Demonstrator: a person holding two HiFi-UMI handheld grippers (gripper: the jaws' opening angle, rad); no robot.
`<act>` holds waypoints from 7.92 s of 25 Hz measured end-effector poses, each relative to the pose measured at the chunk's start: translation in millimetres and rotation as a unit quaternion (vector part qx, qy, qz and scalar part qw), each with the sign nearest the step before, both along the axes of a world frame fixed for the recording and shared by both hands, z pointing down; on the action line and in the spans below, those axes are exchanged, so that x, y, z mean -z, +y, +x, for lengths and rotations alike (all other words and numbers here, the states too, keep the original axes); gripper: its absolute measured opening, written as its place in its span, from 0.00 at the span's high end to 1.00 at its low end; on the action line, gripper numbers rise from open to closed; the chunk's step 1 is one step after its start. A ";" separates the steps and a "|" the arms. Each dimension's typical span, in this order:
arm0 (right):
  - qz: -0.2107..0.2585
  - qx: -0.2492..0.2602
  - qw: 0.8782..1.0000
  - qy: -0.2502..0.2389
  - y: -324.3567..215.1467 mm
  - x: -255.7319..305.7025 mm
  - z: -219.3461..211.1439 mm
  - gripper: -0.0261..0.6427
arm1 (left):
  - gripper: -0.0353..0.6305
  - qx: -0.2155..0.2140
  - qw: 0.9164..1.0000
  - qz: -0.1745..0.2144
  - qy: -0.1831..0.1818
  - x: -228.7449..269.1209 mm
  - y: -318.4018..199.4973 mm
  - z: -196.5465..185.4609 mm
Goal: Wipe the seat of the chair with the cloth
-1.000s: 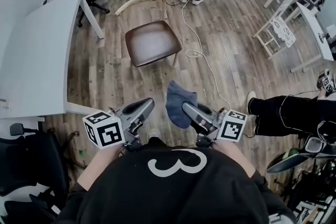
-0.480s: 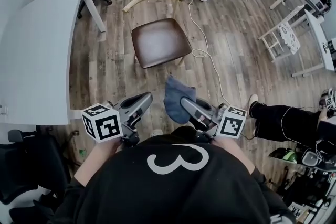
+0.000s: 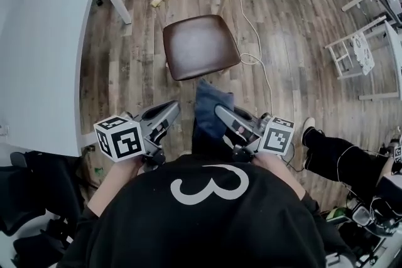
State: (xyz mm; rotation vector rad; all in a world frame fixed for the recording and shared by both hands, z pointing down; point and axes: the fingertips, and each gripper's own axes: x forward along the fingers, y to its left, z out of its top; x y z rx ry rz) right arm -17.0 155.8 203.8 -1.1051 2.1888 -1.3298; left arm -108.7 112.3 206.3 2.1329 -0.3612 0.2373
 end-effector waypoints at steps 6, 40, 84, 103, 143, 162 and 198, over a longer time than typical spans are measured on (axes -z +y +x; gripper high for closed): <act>-0.028 0.027 0.999 -0.003 -80.1 -18.7 45.1 0.88 | 0.93 0.042 0.998 -0.037 -0.017 -25.7 -71.3 37.1; -0.228 0.086 0.969 0.029 -288.7 -246.8 8.5 0.88 | 0.93 0.191 0.925 -0.321 -0.077 -296.2 -233.5 0.1; -0.186 0.041 0.975 0.113 -437.4 -396.4 -27.3 0.88 | 0.93 0.143 0.912 -0.377 -0.074 -408.8 -290.6 -17.5; -0.193 0.019 0.968 0.159 -435.9 -411.4 -4.3 0.88 | 0.93 0.125 0.914 -0.377 -0.081 -413.6 -290.2 -18.6; -0.236 -0.174 0.924 0.244 -417.6 -411.0 212.5 0.88 | 0.93 0.121 0.910 -0.386 -0.091 -412.6 -289.7 -9.7; -0.256 -0.236 0.895 0.277 -397.2 -406.8 275.4 0.88 | 0.93 0.125 0.908 -0.388 -0.098 -417.7 -283.9 -3.3; -0.160 0.106 0.967 0.168 -358.1 -389.7 -50.8 0.88 | 0.93 0.171 0.895 -0.393 -0.123 -441.1 -258.7 -58.5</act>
